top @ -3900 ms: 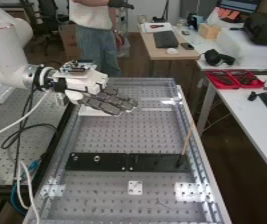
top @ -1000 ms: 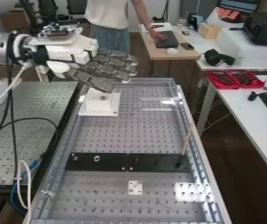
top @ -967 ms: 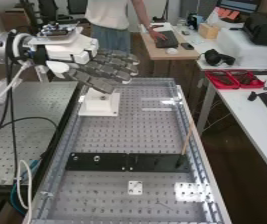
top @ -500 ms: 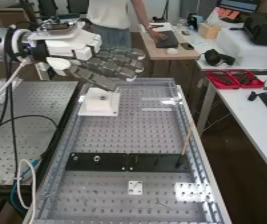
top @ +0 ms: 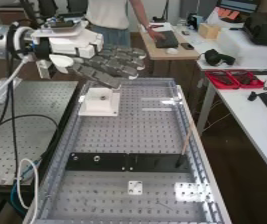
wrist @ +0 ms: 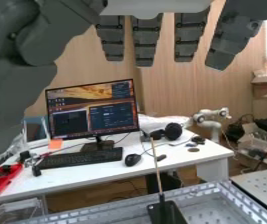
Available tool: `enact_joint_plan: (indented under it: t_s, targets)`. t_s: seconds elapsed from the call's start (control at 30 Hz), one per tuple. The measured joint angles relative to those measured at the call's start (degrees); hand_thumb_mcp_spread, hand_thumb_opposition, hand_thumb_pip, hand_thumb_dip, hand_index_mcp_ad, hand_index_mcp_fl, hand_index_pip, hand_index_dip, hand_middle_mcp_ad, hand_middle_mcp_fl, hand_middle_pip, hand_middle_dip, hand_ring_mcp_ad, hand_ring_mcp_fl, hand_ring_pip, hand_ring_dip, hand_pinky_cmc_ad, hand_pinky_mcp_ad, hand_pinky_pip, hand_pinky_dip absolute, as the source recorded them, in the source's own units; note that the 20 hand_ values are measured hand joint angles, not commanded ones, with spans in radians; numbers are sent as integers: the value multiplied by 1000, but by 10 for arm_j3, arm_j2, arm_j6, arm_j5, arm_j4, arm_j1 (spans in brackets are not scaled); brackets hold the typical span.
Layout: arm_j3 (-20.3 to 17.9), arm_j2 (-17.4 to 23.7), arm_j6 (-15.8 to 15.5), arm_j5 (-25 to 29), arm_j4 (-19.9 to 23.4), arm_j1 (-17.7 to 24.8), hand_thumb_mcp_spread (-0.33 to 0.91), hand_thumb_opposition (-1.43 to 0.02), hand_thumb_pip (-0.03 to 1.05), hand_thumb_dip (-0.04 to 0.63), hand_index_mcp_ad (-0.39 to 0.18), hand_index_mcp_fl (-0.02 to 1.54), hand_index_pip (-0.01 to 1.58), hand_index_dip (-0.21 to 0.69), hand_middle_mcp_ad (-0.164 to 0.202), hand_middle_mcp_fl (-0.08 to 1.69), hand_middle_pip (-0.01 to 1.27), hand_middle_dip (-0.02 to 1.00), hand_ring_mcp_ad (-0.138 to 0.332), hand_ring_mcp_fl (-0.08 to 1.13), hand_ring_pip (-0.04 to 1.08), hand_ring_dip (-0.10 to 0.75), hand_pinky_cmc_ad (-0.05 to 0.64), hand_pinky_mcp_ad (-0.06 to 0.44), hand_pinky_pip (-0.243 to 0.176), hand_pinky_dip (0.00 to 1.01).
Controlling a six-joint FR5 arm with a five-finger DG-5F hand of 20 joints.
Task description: Grab the bearing and place it in the white container
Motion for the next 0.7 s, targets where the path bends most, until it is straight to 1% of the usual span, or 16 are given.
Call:
enact_joint_plan:
  t_s: [0.17, 0.3, 0.43, 0.57, 0.7]
  targets:
    - [3, 7, 0, -8, -11, -3, 269, -688, 258, 45, -58, 51, 103, 28, 59, 3, 143, 131, 202, 0, 101, 9, 346, 276, -93, 150]
    - [8, 12, -5, -15, -18, -4, 269, -688, 258, 45, -58, 51, 103, 28, 59, 5, 147, 131, 202, 0, 103, 9, 346, 278, -93, 150]
    - [16, 13, -8, -24, -32, -6, 269, -688, 258, 45, -54, 51, 101, 30, 59, 5, 147, 131, 202, 0, 103, 9, 346, 276, -89, 150]
    - [28, 12, -4, -42, -52, -13, 269, -688, 258, 45, -58, 51, 105, 28, 59, 5, 147, 131, 202, 3, 103, 9, 346, 276, -93, 150]
    - [34, 13, -12, -47, -61, -16, 269, -688, 258, 45, -58, 51, 101, 35, 59, 5, 147, 131, 202, 0, 103, 9, 346, 276, -89, 150]
